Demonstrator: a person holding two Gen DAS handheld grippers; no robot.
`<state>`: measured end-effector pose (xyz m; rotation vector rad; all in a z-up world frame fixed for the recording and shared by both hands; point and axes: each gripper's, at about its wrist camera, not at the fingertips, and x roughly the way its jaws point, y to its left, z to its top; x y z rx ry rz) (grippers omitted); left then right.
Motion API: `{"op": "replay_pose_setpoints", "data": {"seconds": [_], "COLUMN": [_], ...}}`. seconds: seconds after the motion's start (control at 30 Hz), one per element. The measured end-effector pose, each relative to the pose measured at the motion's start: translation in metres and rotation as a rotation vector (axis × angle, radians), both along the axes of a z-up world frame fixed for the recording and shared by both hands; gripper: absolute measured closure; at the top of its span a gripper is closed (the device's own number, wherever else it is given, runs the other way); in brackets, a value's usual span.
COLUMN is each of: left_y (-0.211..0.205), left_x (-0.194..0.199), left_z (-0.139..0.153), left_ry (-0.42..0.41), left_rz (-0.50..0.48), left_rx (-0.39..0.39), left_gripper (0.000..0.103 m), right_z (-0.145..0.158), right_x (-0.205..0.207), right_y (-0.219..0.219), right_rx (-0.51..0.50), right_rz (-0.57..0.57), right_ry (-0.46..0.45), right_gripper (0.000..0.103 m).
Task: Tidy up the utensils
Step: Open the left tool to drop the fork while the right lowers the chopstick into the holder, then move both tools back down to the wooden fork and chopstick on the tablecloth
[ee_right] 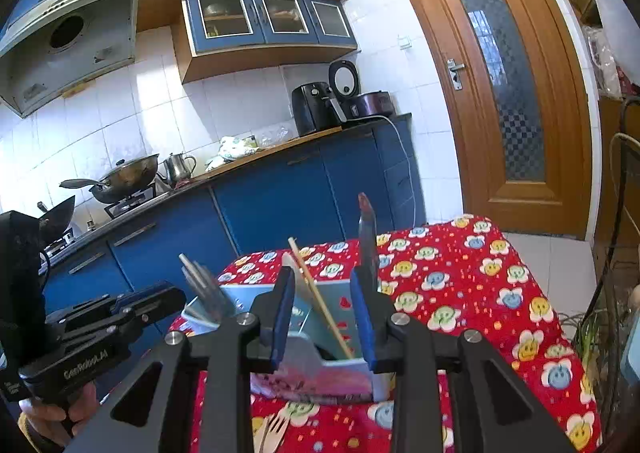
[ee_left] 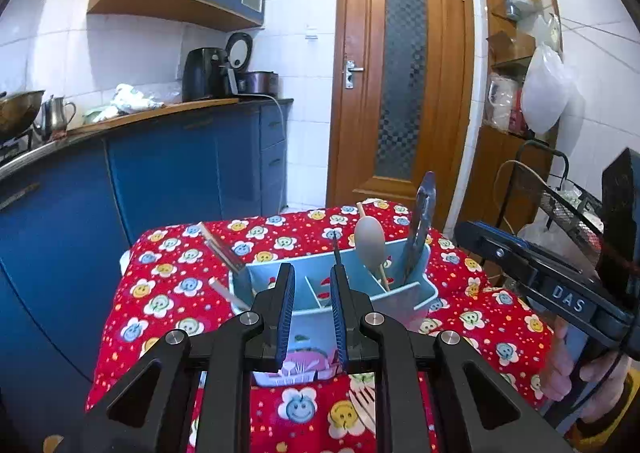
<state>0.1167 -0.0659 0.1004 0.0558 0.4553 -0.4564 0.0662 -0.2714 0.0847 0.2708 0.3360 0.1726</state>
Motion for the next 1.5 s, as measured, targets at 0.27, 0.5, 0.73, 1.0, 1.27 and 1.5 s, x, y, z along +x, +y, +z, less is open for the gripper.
{"op": "replay_pose_setpoints", "data": {"seconds": [0.27,0.5,0.73,1.0,1.27,1.5], "left_y": [0.013,0.026,0.039,0.051,0.061,0.072], "left_x": [-0.023,-0.038,-0.049,-0.059,-0.063,-0.061], "left_z": [-0.007,-0.021,-0.036,-0.05,-0.065,-0.075], "left_ry": [0.043,0.092,0.157,0.195,0.237,0.267], "left_rz": [0.005,0.058,0.085,0.117,0.15,0.186], "left_rx": [-0.017,0.014,0.017,0.029,0.046,0.047], "left_gripper": [0.085,0.085,0.083,0.079,0.076,0.074], "right_z": [0.002,-0.002,-0.012,-0.031,-0.05,-0.068], "right_x": [-0.028,-0.051,-0.066,-0.073,-0.072,-0.069], "right_y": [0.008,0.016,0.021,0.026,0.033,0.036], "right_rx": [-0.006,-0.029,-0.032,-0.014,-0.014,-0.004], "right_rz": [0.013,0.01,0.012,0.032,0.045,0.072], "right_ry": [0.029,0.076,0.145,0.235,0.318,0.394], "right_gripper": [0.069,0.068,0.068,0.068,0.068,0.068]}}
